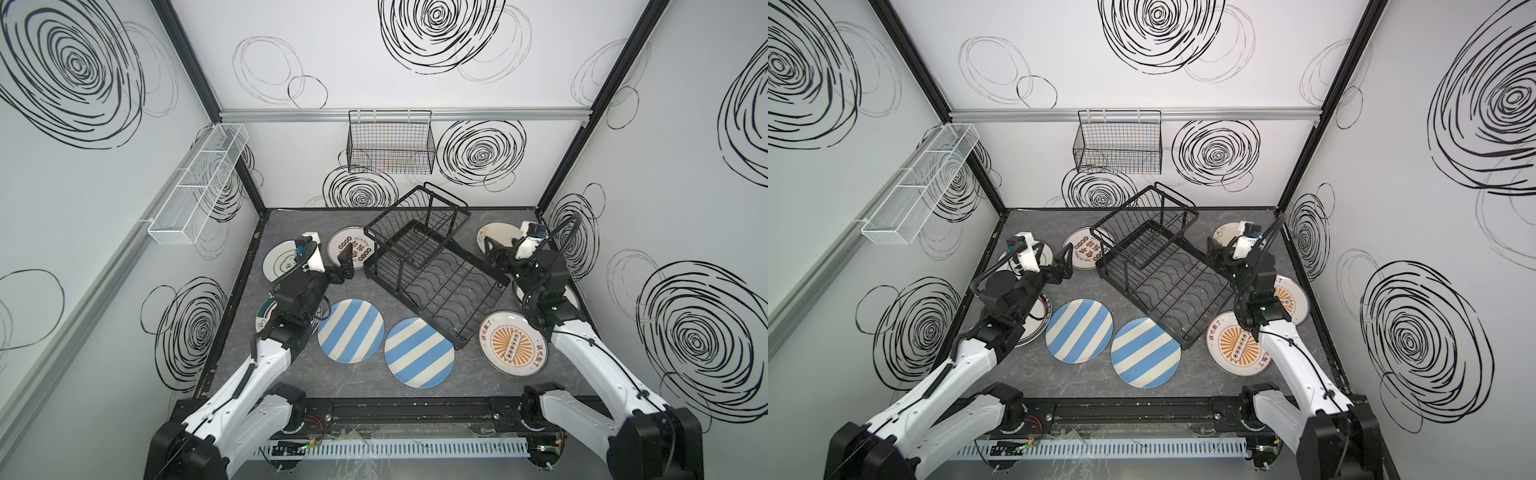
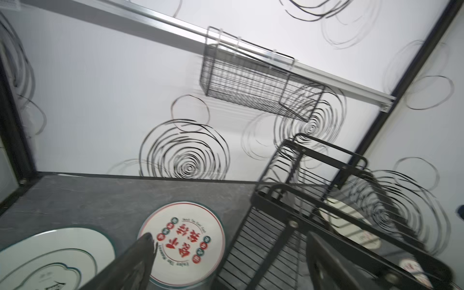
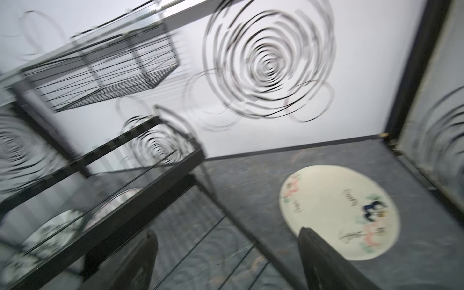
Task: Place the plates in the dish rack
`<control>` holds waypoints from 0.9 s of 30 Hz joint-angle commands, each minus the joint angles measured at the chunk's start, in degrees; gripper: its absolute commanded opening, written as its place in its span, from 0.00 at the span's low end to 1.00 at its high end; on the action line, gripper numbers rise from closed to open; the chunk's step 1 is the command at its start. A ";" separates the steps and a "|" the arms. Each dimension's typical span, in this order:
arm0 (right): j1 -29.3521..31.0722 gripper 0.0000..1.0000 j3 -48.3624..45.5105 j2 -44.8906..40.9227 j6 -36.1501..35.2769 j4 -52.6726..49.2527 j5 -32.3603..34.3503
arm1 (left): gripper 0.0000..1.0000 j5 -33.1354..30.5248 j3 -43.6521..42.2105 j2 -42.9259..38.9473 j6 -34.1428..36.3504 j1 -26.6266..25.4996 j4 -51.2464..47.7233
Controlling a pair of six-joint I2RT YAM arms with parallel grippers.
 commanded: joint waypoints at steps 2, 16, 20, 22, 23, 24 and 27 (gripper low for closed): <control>12.88 0.90 -5.08 -9.48 13.91 -16.28 0.10 | 0.96 2.52 -3.29 -7.30 -9.91 -8.61 -22.30; 47.60 0.81 -22.50 -21.68 55.74 -27.20 13.61 | 0.96 -4.86 -8.06 -8.34 -15.84 -32.07 -28.11; 56.79 0.82 -18.75 -17.43 61.06 -33.21 23.02 | 0.96 -2.75 -11.53 -10.59 -18.03 -32.07 -27.17; 58.52 0.82 -17.54 -15.74 61.91 -34.34 24.91 | 0.96 -2.37 -13.14 -11.34 -18.95 -32.07 -25.82; 58.65 0.82 -17.32 -14.82 62.36 -34.23 24.33 | 0.96 -2.40 -13.48 -11.53 -19.19 -32.06 -25.32; 58.63 0.82 -17.45 -14.12 62.84 -33.94 23.06 | 0.96 -2.34 -13.83 -11.47 -19.20 -32.09 -24.67; 59.94 0.81 -18.71 -13.73 65.12 -34.06 22.17 | 0.96 -2.05 -14.66 -10.49 -18.50 -32.09 -22.11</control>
